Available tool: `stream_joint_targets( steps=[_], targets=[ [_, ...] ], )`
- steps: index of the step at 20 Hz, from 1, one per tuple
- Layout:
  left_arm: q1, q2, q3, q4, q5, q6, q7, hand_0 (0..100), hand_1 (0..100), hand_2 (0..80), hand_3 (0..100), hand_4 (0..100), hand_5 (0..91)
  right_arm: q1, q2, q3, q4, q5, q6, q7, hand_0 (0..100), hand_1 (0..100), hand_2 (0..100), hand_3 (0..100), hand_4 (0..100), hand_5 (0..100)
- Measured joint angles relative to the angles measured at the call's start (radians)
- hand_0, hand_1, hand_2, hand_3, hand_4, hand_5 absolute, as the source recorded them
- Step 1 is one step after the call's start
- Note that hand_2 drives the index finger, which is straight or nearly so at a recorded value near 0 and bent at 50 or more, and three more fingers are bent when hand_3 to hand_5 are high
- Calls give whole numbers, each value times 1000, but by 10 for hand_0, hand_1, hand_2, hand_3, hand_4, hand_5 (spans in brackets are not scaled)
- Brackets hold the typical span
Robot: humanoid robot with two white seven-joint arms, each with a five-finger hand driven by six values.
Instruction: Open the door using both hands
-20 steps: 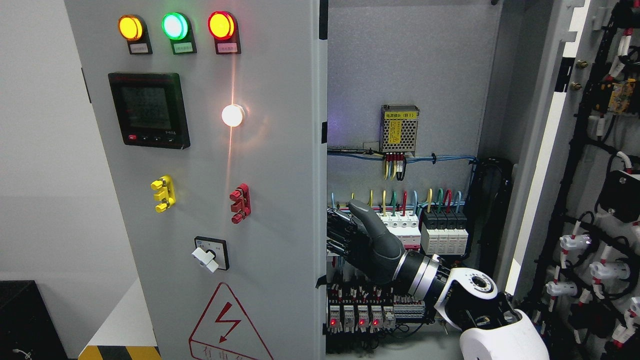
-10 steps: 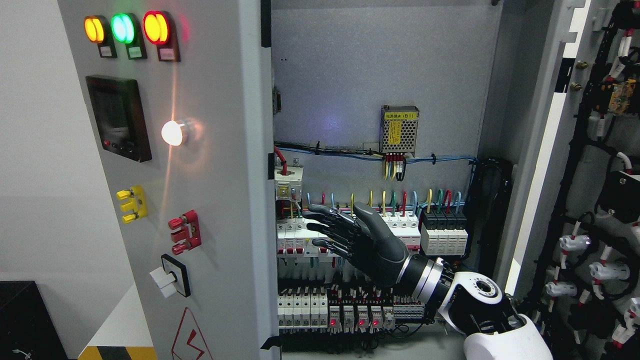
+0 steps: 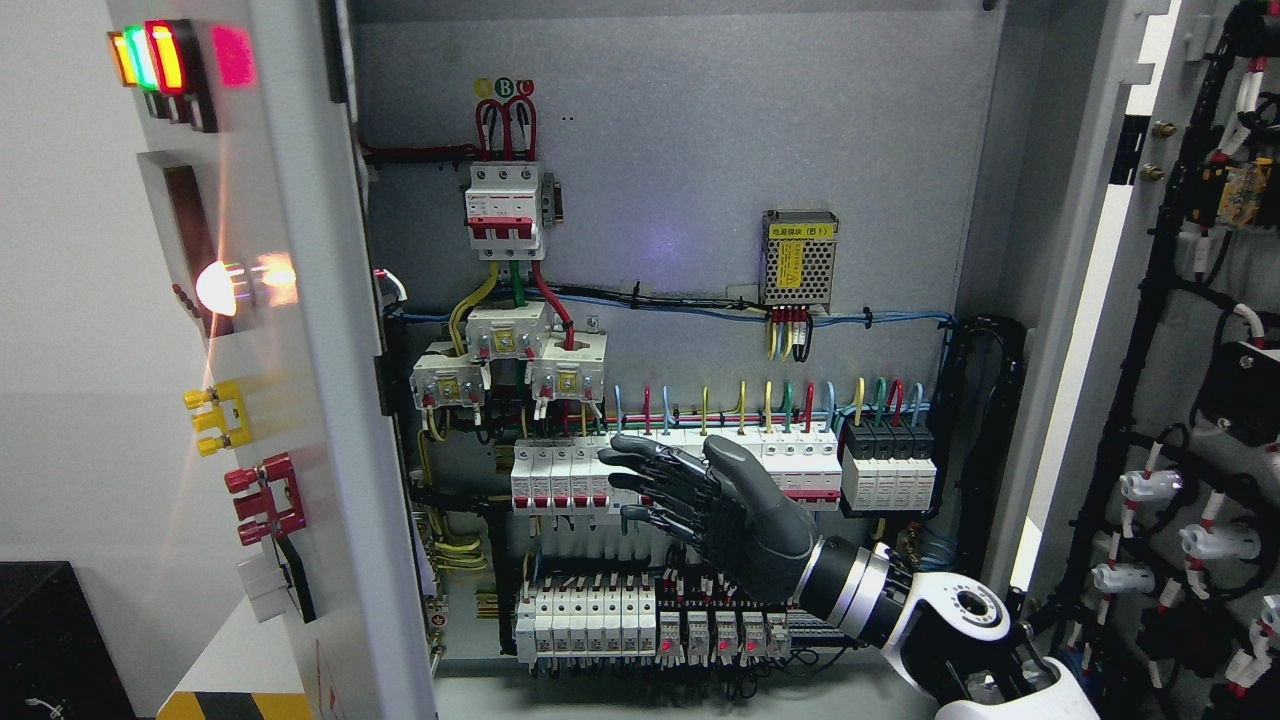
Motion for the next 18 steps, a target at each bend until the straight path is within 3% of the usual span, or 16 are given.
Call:
stream_joint_targets(
  steps=[18],
  targets=[
    [0,0,0,0,0,-3,0,0,0,0,0,0,0,73,-38,108,-126,0,-3,-1,191,0,0,0,0,0]
  ],
)
